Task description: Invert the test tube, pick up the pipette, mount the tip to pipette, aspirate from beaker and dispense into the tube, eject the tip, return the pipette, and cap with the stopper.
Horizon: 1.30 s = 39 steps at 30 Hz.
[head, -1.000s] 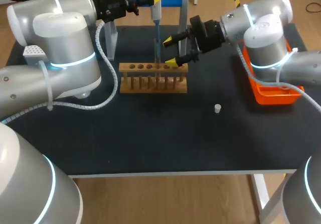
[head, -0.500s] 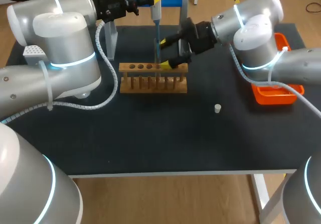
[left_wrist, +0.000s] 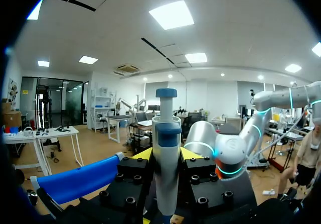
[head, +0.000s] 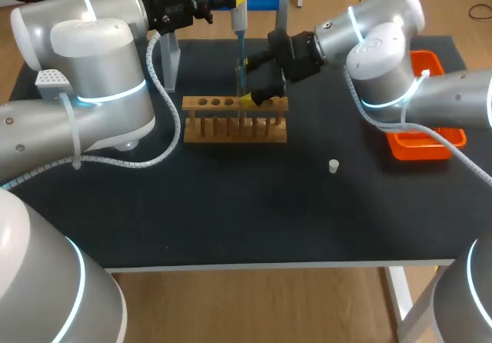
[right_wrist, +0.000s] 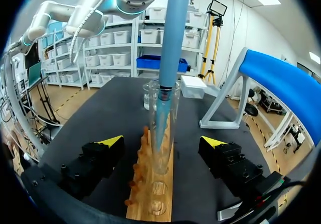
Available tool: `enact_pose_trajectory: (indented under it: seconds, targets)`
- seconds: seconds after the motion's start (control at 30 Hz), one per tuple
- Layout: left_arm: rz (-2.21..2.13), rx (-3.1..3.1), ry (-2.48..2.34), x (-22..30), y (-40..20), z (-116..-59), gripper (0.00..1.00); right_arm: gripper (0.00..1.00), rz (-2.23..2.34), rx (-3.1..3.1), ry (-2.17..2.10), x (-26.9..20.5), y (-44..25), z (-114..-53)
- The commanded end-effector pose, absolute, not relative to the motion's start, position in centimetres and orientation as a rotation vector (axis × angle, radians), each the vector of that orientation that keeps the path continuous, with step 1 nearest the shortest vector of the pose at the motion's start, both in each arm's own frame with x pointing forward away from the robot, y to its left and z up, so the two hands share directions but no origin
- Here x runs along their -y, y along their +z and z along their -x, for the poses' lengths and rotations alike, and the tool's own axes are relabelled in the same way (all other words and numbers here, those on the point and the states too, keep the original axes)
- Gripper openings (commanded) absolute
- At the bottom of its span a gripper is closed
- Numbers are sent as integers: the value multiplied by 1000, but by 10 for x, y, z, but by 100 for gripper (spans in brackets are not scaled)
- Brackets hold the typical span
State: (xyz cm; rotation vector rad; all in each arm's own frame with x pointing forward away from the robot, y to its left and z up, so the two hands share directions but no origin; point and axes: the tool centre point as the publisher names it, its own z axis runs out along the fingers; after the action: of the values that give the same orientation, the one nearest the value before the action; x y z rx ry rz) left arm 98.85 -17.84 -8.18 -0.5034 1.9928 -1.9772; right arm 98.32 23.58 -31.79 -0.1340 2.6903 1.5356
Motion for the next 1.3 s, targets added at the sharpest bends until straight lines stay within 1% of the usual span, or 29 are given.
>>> enact_pose_trajectory:
  seconds: [0.03,0.5,1.3]
  targets:
    - [504,-1991,-1978,179,-82,-989,0,100,134,-2696,1516,-242,-321,-987]
    - [504,-1991,-1978,179,-82,-989,0,100,128,-2688,1490,-252,-323,-994]
    - [504,-1991,-1978,179,-82,-989,0,100,120,-2682,1493,-256,-319,-992]
